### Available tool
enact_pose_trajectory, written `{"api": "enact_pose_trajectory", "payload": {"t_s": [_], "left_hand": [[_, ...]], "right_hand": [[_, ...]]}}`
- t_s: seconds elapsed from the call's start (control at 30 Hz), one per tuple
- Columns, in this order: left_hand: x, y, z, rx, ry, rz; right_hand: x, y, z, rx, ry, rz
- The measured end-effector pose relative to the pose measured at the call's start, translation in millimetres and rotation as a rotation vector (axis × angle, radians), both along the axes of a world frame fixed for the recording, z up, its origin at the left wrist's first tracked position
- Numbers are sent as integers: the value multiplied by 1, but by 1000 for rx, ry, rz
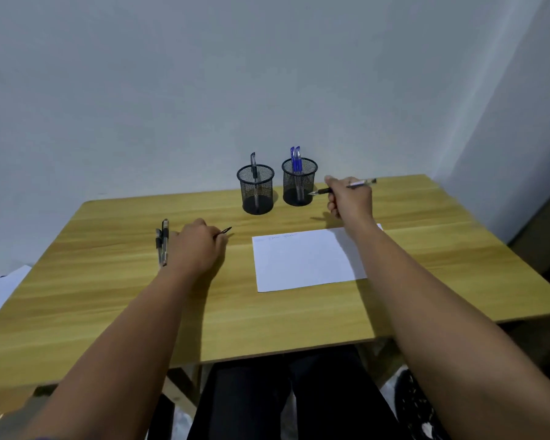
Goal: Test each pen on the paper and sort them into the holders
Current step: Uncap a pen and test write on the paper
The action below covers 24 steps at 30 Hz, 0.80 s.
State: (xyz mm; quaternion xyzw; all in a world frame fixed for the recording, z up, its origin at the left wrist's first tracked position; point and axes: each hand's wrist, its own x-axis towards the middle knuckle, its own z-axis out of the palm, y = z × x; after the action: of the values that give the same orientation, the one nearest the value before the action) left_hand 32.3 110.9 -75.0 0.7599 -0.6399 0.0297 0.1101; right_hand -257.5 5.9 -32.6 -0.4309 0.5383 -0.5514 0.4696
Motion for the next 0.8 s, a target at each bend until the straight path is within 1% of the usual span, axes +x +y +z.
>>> {"api": "enact_pose_trajectory", "payload": {"t_s": [0.03,0.1,0.13,0.2,0.27,0.3,0.37,0.4,0.63,0.8], "left_hand": [[-1,-2,-4,15,-64,15],[-1,-6,-12,33,-126,54],[-1,-7,-16,18,-131,71],[-3,-6,-22,-83,-105,43],[-9,-5,-26,-192,-47,-115],[-13,-4,-27,-206,-8,-221],[-24,1,-30,-163,68,-375],[-29,4,-33,-139,82,-409],[-36,9,-46,-112,100,-330],[-35,7,-49,-119,141,-315]], "right_hand": [[-1,3,-6,-6,25,25],[-2,8,-16,-8,32,60],[-2,11,-21,-6,13,79],[0,16,-28,-10,-18,109],[3,16,-35,-23,-33,122],[3,14,-38,-23,-48,129],[6,10,-48,-8,-90,160],[6,9,-53,2,-96,178],[7,5,-64,0,-7,221],[13,1,-70,-82,-36,257]]}}
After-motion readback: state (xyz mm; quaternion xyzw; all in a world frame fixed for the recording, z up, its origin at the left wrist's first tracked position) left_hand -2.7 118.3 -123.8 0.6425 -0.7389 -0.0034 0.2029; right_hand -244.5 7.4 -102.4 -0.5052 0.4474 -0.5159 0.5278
